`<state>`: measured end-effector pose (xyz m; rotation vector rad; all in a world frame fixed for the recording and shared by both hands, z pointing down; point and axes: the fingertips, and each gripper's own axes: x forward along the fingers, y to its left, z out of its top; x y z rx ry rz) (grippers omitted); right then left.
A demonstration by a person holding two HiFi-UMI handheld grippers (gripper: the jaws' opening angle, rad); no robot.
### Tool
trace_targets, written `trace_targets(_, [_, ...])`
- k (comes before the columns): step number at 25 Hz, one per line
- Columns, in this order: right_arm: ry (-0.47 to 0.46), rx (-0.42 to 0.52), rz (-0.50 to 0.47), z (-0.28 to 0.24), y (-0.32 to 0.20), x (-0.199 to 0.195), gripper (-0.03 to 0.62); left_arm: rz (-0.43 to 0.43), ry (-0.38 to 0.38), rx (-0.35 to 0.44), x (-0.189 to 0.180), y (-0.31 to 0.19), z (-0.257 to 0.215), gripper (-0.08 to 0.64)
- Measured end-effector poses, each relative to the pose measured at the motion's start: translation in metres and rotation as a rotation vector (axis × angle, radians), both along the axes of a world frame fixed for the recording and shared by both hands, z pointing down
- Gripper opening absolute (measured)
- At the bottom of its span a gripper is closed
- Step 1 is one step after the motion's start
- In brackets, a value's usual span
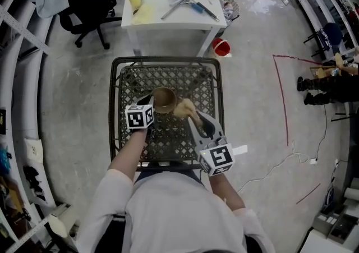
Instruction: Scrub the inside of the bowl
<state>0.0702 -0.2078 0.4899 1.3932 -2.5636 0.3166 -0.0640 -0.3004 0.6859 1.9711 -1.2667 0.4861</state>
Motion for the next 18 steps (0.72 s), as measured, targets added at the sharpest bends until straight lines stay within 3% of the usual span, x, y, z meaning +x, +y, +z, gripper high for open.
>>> trace_targets(8, [-0.008,-0.062,0.012,0.018,0.000,0.008,0.100,-0.029,0.002,-0.125,0.002,0.004,0.053,0.043])
trace_targets(18, [-0.006,-0.102,0.017,0.033,-0.001,0.015,0.100,-0.074,0.017,-0.216,-0.001,0.002,0.086,0.043])
